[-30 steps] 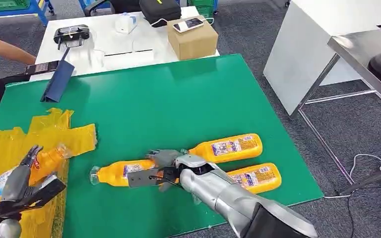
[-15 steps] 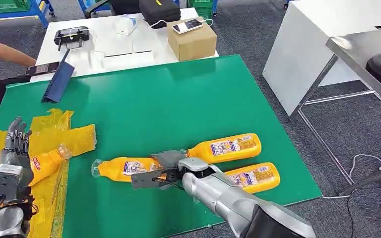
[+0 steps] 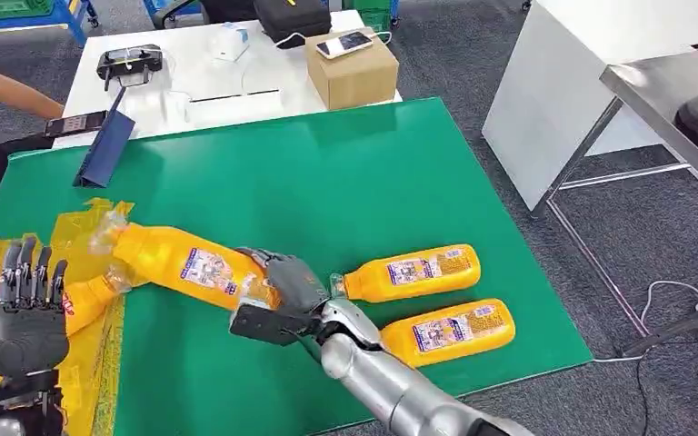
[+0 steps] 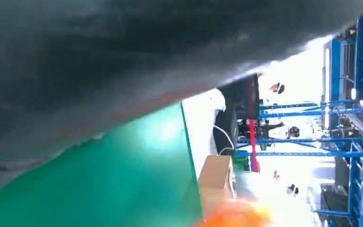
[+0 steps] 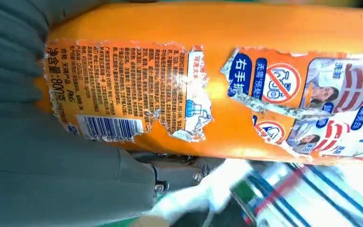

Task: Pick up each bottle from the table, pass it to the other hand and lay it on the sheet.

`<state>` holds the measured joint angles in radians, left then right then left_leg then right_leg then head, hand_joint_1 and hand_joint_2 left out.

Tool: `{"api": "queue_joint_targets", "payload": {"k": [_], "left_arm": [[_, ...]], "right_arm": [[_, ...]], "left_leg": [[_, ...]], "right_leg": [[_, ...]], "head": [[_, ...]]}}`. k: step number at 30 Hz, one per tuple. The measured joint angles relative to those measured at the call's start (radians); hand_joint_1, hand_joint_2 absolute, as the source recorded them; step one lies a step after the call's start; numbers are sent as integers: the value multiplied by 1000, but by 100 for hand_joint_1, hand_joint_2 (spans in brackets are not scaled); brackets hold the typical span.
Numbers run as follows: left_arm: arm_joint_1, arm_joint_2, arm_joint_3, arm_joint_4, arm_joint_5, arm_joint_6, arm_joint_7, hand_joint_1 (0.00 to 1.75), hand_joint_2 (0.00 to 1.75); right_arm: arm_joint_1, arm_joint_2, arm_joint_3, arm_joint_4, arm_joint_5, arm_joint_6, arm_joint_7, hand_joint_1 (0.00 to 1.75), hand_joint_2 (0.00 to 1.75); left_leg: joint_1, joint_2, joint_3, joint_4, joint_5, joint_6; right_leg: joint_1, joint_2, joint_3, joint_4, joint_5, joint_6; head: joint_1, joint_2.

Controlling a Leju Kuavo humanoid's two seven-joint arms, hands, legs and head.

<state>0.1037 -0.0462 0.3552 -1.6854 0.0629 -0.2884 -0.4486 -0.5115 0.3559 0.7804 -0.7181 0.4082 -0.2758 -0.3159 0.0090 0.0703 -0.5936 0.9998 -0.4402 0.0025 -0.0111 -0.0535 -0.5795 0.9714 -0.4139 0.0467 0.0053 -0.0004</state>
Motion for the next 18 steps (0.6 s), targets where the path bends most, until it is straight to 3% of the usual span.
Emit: {"api": "queue_joint_targets", "payload": {"k": [9, 18], "left_arm": [[74, -26, -25, -69, 78, -84, 67, 0, 175], [142, -59, -146, -168, -35, -41, 35, 0, 175]], "right_arm": [[131, -3, -108, -260, 17, 43, -45, 175, 175], [134, 9, -71, -286, 26, 142, 26, 175, 175]], "left_leg": [[0, -1, -1, 0, 0, 0], [0, -1, -1, 0, 0, 0]], "right_leg": [[0, 0, 0, 0, 0, 0], [0, 0, 0, 0, 0, 0]], "head": [[1, 0], [0, 0]]}}
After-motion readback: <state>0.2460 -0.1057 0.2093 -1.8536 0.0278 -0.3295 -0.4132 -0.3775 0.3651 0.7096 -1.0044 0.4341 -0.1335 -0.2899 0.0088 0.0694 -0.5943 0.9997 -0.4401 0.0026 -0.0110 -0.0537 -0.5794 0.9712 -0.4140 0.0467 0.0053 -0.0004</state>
